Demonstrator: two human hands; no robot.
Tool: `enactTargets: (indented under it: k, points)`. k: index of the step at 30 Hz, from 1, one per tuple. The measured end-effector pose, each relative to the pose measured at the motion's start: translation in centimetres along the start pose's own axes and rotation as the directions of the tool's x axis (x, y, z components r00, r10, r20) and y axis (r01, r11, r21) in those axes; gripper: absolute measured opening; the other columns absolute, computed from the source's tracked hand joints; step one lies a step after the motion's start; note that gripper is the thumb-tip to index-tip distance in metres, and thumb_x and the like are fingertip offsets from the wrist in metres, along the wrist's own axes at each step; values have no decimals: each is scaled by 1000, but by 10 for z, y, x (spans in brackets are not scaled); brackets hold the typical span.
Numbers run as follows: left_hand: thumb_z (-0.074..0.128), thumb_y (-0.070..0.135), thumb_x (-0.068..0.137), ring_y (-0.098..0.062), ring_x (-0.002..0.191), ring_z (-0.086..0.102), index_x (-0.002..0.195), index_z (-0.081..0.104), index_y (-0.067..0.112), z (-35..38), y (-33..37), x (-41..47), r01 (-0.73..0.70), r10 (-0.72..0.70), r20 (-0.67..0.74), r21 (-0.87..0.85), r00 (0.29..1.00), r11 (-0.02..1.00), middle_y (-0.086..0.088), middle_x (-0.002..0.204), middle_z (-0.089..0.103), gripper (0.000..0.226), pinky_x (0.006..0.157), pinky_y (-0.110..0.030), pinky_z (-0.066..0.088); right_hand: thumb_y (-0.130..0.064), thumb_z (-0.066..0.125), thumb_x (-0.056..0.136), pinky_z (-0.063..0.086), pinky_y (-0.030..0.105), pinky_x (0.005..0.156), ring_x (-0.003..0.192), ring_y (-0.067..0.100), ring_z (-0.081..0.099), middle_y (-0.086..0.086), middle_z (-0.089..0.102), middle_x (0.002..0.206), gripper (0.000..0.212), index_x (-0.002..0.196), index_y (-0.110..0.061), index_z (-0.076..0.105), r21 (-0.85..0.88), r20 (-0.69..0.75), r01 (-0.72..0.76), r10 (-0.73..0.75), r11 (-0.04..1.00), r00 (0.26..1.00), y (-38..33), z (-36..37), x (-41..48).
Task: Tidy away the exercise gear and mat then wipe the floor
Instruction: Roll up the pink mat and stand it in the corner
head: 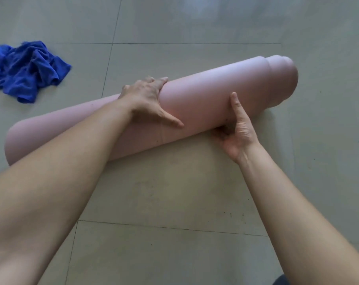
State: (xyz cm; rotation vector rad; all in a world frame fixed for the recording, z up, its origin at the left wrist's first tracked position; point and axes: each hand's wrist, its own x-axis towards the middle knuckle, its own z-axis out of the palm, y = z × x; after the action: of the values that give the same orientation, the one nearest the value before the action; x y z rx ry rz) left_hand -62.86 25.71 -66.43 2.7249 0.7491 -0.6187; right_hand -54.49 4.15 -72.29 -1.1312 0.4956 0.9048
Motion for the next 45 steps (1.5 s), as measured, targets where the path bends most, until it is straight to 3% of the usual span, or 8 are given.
enactTargets:
  k: [4,9,13,21,28,35,39,45]
  points:
    - [70,88,34,-23,134,43,147,28,42,0,-2,2,-13,12,-16,-59,1000,998,3,142,45,130,109,-47,36,-49,79,77,54,48,98,110,25,69,6,73,116,58,121,-15,64,97,94,49,-58,994,994,5,9,0]
    - [70,88,40,-24,135,40,149,24,37,5,-3,-19,-67,64,-80,-30,995,997,-1,144,43,129,110,-46,33,-40,83,74,58,47,91,106,23,70,3,75,110,54,120,-18,65,38,14,68,-69,997,998,-2,6,-15]
    - [37,98,51,-19,143,28,154,22,34,-19,-3,-48,-103,84,-82,-258,993,961,-1,153,34,122,118,-48,22,-40,88,67,59,45,89,108,19,70,-2,72,118,70,129,-21,62,-46,11,178,-178,983,984,-31,11,-47]
    - [32,68,95,8,140,21,154,28,26,-173,68,-103,-445,64,-479,-748,876,493,11,160,27,73,117,-19,15,-31,96,56,59,37,86,106,11,69,-8,69,121,85,129,-21,55,-318,254,606,-551,729,795,-167,88,-173]
    - [30,72,89,6,127,48,143,45,32,-260,106,-154,-627,-3,-646,-743,764,235,19,138,55,70,110,-28,36,-38,100,43,57,29,89,108,1,64,-14,64,119,103,130,-34,45,-480,435,769,-646,423,627,-216,121,-265]
    - [11,57,102,-2,126,54,138,54,23,-293,106,-196,-645,37,-644,-761,764,72,8,134,62,66,107,-26,40,-90,41,60,40,22,95,118,-11,49,-20,52,131,96,138,-34,41,-497,368,738,-660,457,655,-223,122,-297]
    - [42,58,97,14,93,63,123,59,29,-318,100,-202,-575,-9,-583,-804,813,150,27,101,71,42,87,-22,50,-93,38,64,38,35,108,124,0,52,-17,56,131,99,146,-38,31,-476,343,742,-677,472,651,-234,133,-310]
    - [67,36,81,-6,121,50,137,45,51,-318,90,-199,-469,22,-502,-789,864,396,2,138,40,62,112,-29,35,-90,31,72,43,45,107,109,14,61,1,63,117,60,107,-46,51,-542,299,682,-646,491,702,-250,146,-324]
